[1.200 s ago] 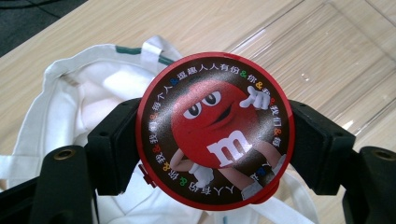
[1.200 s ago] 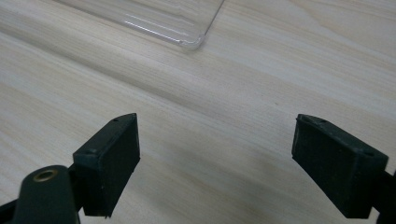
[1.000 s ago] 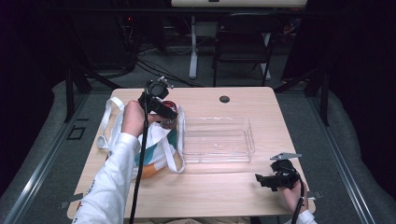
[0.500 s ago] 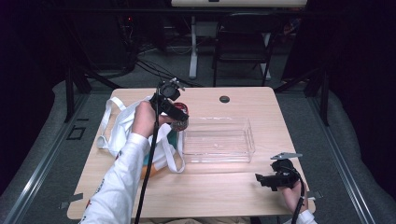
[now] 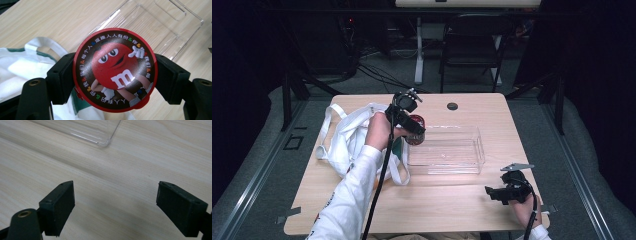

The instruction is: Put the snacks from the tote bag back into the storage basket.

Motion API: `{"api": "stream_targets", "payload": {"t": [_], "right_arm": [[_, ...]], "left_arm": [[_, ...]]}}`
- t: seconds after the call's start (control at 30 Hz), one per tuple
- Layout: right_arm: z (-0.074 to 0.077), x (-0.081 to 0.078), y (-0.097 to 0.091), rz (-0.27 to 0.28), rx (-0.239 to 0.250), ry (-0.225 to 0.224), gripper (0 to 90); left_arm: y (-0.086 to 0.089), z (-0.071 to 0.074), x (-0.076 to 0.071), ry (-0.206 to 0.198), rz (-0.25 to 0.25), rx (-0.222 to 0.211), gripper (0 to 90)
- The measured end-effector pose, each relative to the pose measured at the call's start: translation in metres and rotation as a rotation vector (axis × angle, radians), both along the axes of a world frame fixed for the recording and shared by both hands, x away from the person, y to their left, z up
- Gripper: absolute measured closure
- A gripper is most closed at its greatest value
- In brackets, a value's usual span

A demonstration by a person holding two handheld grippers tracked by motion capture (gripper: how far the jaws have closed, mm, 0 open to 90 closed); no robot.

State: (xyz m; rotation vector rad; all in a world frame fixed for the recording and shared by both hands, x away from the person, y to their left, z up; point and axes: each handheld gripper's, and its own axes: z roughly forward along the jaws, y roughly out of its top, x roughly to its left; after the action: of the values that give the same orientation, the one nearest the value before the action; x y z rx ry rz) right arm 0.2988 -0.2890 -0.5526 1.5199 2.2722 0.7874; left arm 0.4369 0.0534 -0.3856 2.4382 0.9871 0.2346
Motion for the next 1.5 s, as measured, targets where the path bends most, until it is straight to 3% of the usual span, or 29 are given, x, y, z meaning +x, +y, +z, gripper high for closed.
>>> {"api": "stream_targets", "payload": {"t": [0.3, 0.77, 1.5], "right_arm": [[0.001, -0.001, 0.001, 0.028, -0.009, -0.005, 14.7], [-0.001, 0.001, 0.001, 0.017, -0.021, 0.001, 14.9], [-0.001, 0.001, 0.002, 0.015, -0.024, 0.002, 14.8]], "left_arm": [[-0.007, -0.012, 0.000, 0.023, -0.011, -0.004, 26.0], [-0.014, -0.028, -0.001, 0.066, -0.034, -0.013, 26.0], [-0.016, -0.068, -0.003, 0.130, -0.022, -0.007, 26.0]]}}
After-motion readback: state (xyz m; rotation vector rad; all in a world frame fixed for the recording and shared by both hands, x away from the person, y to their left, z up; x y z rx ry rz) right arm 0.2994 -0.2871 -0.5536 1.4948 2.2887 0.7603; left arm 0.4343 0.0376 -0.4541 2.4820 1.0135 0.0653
